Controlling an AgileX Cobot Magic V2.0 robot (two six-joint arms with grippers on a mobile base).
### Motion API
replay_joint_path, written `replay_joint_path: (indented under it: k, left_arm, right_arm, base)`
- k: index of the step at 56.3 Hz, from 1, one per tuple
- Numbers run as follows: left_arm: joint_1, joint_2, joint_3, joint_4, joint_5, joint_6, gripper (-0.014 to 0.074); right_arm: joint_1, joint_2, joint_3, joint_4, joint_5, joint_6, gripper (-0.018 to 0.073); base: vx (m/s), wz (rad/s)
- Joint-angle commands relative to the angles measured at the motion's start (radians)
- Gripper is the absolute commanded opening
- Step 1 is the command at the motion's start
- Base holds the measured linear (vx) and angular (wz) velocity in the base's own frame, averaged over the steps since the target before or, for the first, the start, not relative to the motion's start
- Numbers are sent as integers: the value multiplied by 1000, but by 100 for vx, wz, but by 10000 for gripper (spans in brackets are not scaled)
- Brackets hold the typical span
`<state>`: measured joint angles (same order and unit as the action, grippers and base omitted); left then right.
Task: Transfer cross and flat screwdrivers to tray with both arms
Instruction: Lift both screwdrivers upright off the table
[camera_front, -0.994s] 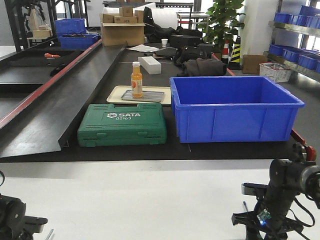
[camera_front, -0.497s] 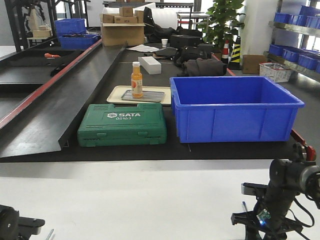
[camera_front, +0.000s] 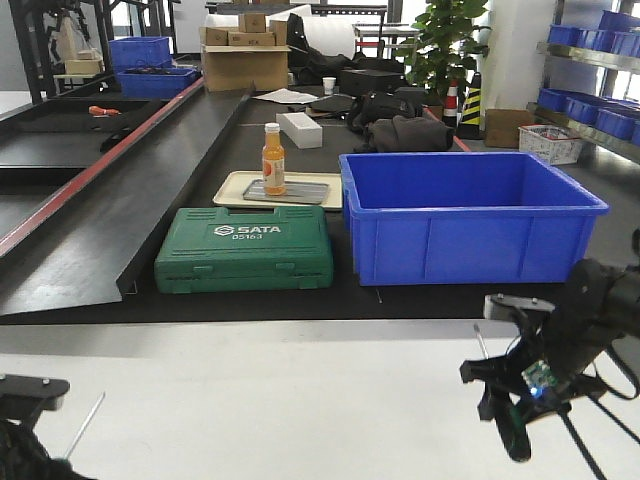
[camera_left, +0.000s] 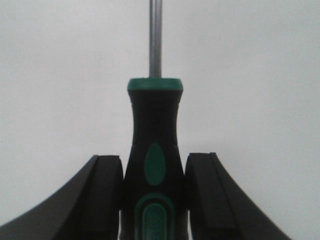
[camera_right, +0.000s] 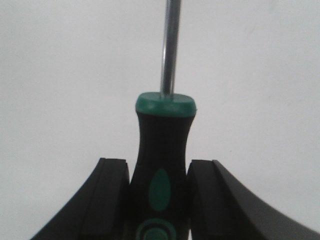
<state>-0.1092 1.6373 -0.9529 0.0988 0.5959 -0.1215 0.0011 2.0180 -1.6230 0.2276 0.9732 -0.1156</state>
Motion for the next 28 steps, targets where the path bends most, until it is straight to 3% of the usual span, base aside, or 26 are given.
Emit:
replay_joint_path:
  k: [1, 12, 20, 28]
  left_arm:
    - [-4, -147, -22, 1, -51, -3, -7]
    - [-4, -354, -22, 1, -71, -3, -6]
    - [-4, -541, -22, 0, -103, -3, -6]
    - [-13, -720, -22, -8, -90, -3, -6]
  right_arm:
    - [-2, -171, -29, 24, -42, -40, -8]
    - [-2, -397, 10, 115, -75, -126, -8]
    - [-2, -602, 161, 207, -182, -188, -8]
    - [-2, -827, 330, 232, -280, -240, -8]
  base:
    - [0, 0]
    - [0, 0]
    - [0, 0]
    - [0, 0]
